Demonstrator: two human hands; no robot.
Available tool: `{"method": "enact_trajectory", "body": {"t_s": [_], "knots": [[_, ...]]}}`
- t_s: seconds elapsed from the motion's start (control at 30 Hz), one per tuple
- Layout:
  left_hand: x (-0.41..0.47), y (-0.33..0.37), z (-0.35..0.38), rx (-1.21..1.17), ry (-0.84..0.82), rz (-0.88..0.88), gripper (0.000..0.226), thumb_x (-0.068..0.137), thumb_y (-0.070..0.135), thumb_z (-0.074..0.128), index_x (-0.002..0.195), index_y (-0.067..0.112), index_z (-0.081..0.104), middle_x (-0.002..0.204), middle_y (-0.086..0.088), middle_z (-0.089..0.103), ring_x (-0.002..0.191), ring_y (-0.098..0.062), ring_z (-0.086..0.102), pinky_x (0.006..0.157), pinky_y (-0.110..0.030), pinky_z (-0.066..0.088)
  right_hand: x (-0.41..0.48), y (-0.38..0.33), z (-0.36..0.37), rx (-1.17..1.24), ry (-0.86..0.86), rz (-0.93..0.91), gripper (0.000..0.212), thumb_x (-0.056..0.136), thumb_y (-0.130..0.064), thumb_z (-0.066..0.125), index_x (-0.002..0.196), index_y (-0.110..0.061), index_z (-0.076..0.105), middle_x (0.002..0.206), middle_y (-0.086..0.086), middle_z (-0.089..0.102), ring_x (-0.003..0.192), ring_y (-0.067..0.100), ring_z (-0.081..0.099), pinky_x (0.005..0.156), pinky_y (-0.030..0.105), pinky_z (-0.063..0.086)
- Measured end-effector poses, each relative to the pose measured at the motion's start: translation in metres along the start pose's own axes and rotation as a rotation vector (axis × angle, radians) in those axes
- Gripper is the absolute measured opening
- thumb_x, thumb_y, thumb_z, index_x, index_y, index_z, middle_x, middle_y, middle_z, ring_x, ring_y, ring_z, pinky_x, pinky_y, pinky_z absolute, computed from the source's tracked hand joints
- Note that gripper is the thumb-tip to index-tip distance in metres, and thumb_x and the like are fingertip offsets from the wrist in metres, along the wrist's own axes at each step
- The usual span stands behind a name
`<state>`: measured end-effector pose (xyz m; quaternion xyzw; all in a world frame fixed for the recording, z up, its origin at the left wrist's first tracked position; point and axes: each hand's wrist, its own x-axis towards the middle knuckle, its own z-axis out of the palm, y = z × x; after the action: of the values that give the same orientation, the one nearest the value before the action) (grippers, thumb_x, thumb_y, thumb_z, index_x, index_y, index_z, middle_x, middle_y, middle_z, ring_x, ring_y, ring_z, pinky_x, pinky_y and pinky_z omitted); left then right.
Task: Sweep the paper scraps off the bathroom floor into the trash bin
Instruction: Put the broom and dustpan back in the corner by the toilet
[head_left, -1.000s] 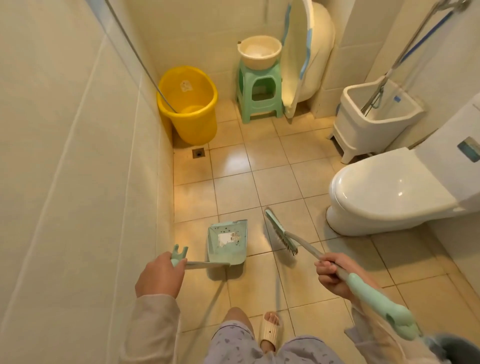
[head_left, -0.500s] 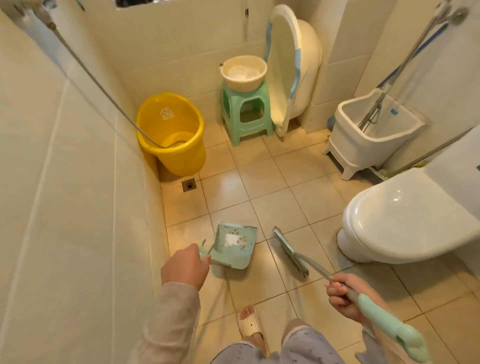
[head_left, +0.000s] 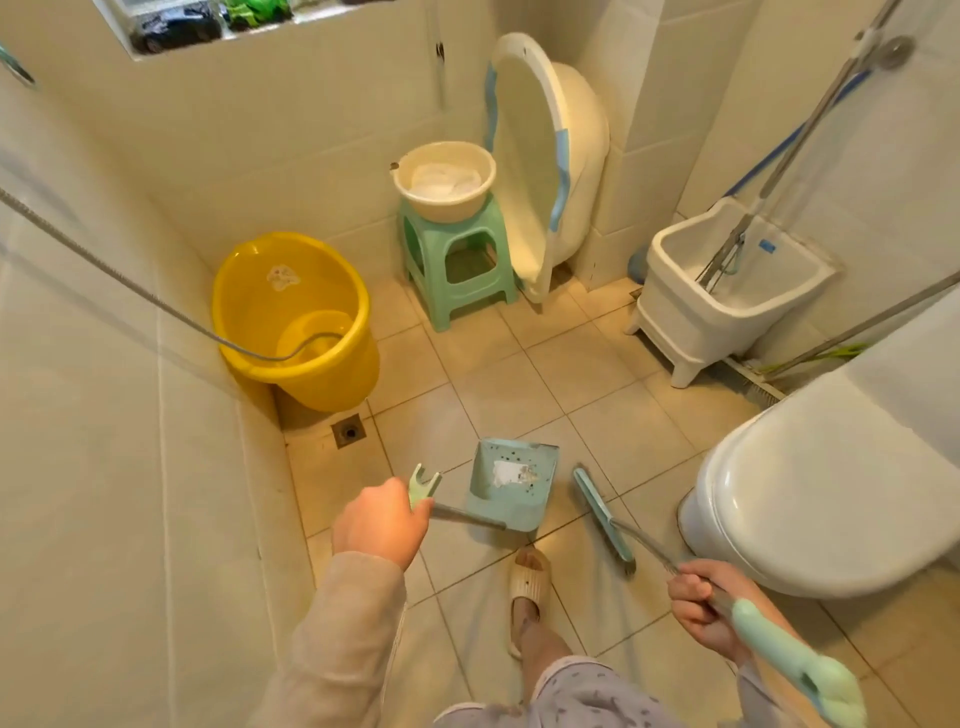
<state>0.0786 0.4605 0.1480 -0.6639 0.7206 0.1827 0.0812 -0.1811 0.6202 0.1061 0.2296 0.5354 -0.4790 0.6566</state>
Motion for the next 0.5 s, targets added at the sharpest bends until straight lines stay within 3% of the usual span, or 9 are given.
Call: {"method": "enact_trajectory", "body": {"t_s": [0.13,0.27,0.4,0.5], "knots": [[0.052,0.016,-0.016,0.007,-0.029,-0.006,0.034,0.093,0.043,0.046,0.111,0.018,0.06,0.09,-0.003,0.068,0.081,-0.022,0.065,0.069,-0.03,0.053,0.028,-0.058,0.039,0.01,-0.014,0.007,0.036,0.095,-0.004,0.021,0.063,-0.019,0.025,0.024,-0.001,0.03,0.013,0.007,0.026,0.022,0.008,0.014],[0.104,0.038,-0.03,0.013,-0.026,0.044,0.028,0.092,0.041,0.049,0.106,0.021,0.062,0.074,0.005,0.058,0.067,-0.013,0.057,0.054,-0.021,0.044,0.047,-0.116,0.075,0.067,-0.046,-0.02,0.034,0.094,-0.003,0.022,0.064,-0.017,0.026,0.025,-0.001,0.032,0.014,0.007,0.029,0.022,0.009,0.015],[0.149,0.065,-0.047,0.072,-0.025,0.106,0.026,0.092,0.042,0.05,0.105,0.023,0.062,0.08,0.005,0.061,0.073,-0.012,0.06,0.062,-0.022,0.051,0.055,-0.15,0.107,0.129,-0.069,-0.071,0.023,0.075,0.002,0.034,0.065,-0.017,0.028,0.027,-0.002,0.034,0.015,0.005,0.031,0.023,0.009,0.015],[0.192,0.086,-0.059,0.114,-0.029,0.155,0.023,0.091,0.041,0.051,0.101,0.024,0.063,0.076,0.007,0.059,0.07,-0.01,0.057,0.058,-0.019,0.047,0.068,-0.169,0.123,0.175,-0.054,-0.083,0.028,0.088,0.001,0.027,0.066,-0.016,0.029,0.027,-0.001,0.034,0.015,0.005,0.03,0.023,0.007,0.014]]}}
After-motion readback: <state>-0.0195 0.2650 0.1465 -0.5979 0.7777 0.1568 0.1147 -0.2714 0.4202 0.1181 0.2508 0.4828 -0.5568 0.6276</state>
